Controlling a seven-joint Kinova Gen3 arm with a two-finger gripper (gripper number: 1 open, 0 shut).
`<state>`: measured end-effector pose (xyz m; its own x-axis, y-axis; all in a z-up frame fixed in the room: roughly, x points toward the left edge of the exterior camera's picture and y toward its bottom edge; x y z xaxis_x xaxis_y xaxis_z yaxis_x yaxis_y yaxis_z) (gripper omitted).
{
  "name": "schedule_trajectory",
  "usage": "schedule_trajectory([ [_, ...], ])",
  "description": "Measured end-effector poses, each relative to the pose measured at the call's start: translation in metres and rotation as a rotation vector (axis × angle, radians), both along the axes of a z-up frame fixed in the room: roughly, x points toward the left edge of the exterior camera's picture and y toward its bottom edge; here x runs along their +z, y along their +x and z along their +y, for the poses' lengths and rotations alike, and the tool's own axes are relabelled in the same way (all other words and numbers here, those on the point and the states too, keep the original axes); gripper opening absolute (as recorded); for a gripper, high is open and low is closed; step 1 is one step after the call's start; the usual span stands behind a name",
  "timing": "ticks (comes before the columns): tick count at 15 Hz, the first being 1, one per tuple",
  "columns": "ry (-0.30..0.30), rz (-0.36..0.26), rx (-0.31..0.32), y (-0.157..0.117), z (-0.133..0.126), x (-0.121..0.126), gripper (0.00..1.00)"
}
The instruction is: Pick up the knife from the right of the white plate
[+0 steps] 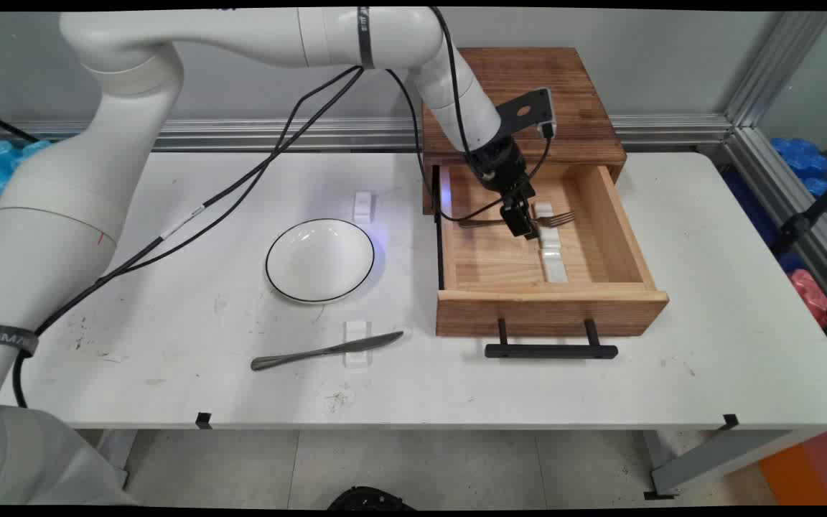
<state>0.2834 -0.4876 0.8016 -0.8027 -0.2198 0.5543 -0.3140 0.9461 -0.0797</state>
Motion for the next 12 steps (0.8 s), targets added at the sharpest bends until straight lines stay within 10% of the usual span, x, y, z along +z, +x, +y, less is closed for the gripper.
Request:
schedule_trajectory([
  [12, 0.034, 0.011, 0.015, 0.006, 0.027, 0.017, 1.0],
])
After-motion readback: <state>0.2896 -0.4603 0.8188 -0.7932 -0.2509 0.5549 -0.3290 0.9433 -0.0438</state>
